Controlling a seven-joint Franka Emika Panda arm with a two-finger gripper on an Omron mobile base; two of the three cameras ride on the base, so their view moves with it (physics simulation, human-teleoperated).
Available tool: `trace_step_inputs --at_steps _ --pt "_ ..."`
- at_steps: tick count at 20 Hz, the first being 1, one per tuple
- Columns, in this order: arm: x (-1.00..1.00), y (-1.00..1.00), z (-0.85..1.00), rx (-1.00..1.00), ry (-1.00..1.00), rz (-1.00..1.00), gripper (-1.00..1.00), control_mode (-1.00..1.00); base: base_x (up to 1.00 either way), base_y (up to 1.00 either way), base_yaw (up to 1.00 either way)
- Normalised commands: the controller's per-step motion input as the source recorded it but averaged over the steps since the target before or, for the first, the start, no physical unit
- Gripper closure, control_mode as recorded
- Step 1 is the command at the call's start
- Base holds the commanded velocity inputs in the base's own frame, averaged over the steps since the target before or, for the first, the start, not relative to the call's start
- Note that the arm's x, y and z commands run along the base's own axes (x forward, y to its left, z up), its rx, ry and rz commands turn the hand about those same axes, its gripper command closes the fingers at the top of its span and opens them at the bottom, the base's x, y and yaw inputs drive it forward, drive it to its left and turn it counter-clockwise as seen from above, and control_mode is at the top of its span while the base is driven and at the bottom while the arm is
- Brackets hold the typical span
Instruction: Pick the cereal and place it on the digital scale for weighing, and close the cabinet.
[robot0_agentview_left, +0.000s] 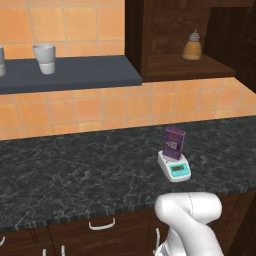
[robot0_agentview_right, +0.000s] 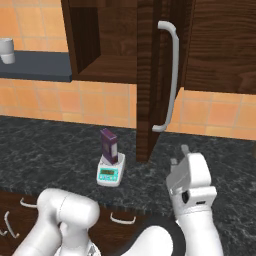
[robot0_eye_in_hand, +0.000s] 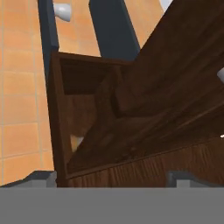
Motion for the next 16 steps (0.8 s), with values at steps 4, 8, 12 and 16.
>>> trace_step_inputs --at_steps 4,8,12,16 --pt "0.22 0.43 0.33 -0.15 0.00 0.07 -1.00 -1.00 0.00 0.00 0.00" --pt "0.13 0.09 0.65 -0.13 -0.05 0.04 -1.00 -1.00 0.00 0.00 0.00" --pt "0.01 0.03 0.58 -0.07 -0.03 0.04 -1.00 -1.00 0.00 0.00 0.00" --pt "0.00 0.62 0.64 -0.25 -0.18 0.03 -1.00 -1.00 0.00 0.00 0.00"
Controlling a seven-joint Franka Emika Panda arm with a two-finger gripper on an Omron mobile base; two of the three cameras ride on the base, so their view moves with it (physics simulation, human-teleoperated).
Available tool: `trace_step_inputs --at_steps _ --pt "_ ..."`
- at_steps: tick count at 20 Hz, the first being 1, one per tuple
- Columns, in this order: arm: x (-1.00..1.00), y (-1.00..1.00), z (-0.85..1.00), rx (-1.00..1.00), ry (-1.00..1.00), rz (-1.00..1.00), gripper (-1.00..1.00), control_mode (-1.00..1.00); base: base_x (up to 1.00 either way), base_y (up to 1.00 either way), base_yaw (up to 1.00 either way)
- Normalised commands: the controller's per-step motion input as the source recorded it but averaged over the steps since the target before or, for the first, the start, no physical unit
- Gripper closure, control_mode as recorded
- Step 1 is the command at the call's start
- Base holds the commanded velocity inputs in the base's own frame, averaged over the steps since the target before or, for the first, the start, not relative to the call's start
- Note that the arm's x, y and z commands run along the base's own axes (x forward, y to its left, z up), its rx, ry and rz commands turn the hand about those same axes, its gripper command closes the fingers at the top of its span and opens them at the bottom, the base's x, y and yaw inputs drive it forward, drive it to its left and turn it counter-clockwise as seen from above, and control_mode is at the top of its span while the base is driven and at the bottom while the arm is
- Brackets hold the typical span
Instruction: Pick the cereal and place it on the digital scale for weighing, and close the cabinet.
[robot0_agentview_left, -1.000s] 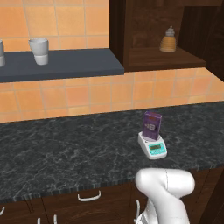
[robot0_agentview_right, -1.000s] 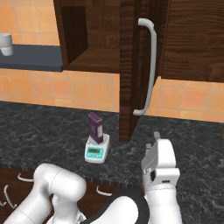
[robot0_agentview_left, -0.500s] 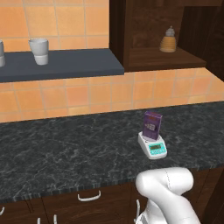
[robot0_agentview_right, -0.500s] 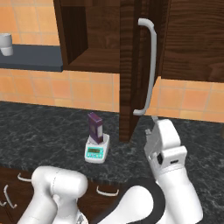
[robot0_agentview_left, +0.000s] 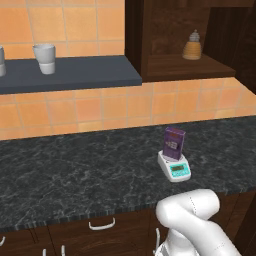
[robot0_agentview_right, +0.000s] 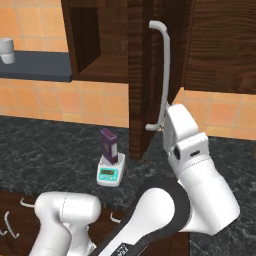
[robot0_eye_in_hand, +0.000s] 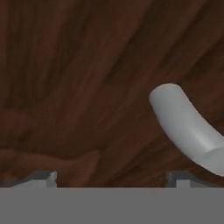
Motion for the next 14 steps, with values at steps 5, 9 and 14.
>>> trace_step_inputs --at_steps 5,9,14 --pt "-0.08 1.00 0.70 -0.43 -0.38 0.04 -1.00 -1.00 0.00 0.00 0.00" --pt "0.56 1.00 0.33 -0.41 -0.13 0.00 -1.00 -1.00 0.00 0.00 0.00" --pt "1.00 1.00 0.03 -0.27 -0.02 -0.05 -1.00 -1.00 0.00 0.00 0.00"
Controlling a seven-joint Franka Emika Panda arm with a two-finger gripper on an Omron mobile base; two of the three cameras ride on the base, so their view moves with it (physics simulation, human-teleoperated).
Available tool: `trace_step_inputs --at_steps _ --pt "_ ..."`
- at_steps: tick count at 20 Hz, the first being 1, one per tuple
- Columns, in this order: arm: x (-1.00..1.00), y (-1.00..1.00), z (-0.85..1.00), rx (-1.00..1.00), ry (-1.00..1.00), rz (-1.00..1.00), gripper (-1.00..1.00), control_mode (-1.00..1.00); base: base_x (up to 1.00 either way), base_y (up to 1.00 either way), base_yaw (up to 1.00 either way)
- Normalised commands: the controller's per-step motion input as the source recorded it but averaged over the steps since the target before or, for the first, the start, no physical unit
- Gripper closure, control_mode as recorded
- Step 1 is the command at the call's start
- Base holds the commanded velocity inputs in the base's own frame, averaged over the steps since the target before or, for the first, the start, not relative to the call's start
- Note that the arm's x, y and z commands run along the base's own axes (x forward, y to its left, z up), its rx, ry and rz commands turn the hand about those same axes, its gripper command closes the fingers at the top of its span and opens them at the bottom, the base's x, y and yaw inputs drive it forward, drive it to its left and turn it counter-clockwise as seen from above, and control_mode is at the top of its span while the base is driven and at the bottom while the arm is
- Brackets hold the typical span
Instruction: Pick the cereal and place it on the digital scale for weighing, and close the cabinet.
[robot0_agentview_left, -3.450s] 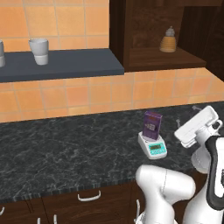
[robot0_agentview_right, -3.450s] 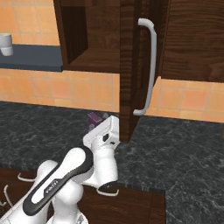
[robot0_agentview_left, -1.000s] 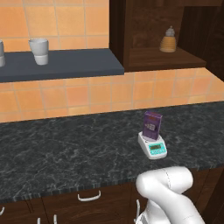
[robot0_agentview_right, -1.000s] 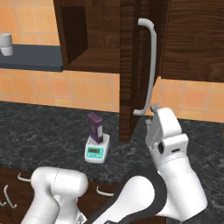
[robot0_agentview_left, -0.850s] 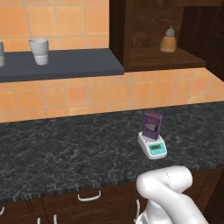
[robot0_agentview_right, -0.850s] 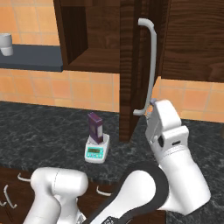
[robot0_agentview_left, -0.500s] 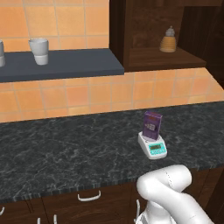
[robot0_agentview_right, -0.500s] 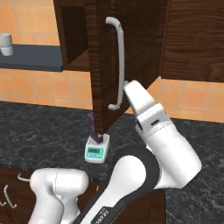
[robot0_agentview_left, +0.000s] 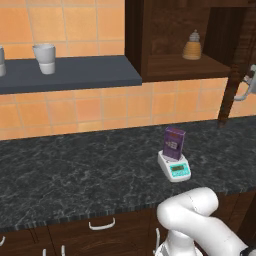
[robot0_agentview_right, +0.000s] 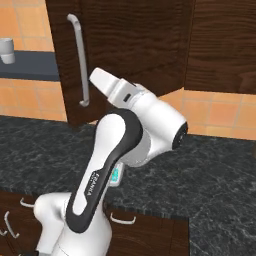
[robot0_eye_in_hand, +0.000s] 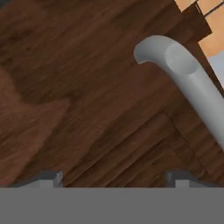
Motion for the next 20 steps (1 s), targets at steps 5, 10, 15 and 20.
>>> trace_step_inputs --at_steps 5,10,15,20 --pt "1.00 0.90 0.00 -0.01 0.00 -0.06 -1.00 -1.00 0.00 0.00 0.00" --pt "0.81 0.51 0.00 0.03 -0.06 -0.02 -1.00 -1.00 0.00 0.00 0.00" --pt "0.80 0.17 0.00 -0.05 0.00 -0.02 -1.00 -1.00 0.00 0.00 0.00" --pt "0.94 0.25 0.00 -0.12 0.00 -0.12 -1.00 -1.00 0.00 0.00 0.00"
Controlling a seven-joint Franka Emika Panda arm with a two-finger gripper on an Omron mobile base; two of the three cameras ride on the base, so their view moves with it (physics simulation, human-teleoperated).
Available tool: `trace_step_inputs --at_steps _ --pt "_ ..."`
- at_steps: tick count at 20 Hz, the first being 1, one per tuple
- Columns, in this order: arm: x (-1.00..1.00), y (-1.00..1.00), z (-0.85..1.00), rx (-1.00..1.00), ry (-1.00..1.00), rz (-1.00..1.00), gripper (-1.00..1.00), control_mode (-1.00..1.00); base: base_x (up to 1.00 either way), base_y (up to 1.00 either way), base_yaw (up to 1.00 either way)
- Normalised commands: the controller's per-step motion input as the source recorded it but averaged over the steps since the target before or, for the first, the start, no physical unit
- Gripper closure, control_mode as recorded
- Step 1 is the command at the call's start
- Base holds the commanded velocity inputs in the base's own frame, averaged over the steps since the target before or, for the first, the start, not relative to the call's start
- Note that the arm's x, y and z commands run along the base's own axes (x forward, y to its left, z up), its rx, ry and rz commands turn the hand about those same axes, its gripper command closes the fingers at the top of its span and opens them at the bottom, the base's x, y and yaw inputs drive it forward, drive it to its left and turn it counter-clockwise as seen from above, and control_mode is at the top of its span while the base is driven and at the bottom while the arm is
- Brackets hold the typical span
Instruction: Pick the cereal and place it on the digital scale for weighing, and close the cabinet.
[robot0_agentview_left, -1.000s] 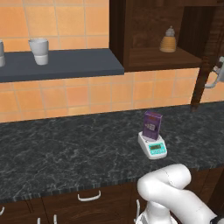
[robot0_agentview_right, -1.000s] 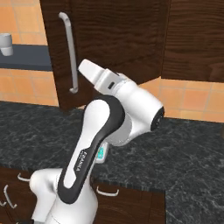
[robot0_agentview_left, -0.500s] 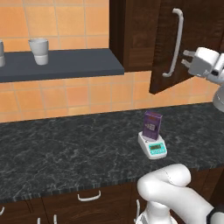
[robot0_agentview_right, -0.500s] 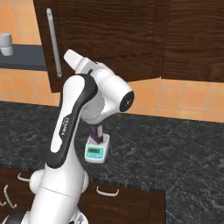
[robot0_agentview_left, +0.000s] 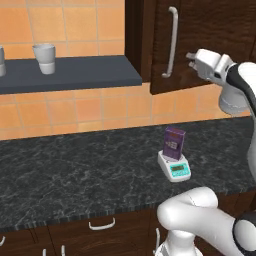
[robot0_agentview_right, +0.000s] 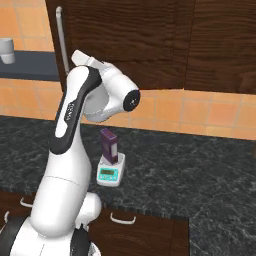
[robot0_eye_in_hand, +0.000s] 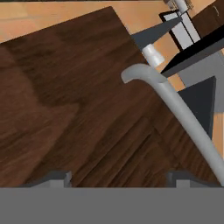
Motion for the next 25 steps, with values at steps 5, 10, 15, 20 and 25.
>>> trace_step_inputs --at_steps 5,10,15,20,25 --pt "0.75 0.03 0.00 -0.07 0.00 -0.09 -1.00 -1.00 0.00 0.00 0.00" --pt "0.75 0.00 -0.04 -0.04 -0.03 -0.03 -1.00 -1.00 0.00 0.00 0.00" --pt "0.87 0.00 -0.18 -0.03 -0.03 0.00 -1.00 -1.00 0.00 0.00 0.00" --pt "0.97 0.00 -0.30 -0.05 -0.02 0.00 -1.00 -1.00 0.00 0.00 0.00" --pt "1.00 -0.14 -0.94 -0.08 -0.04 0.00 -1.00 -1.00 0.00 0.00 0.00"
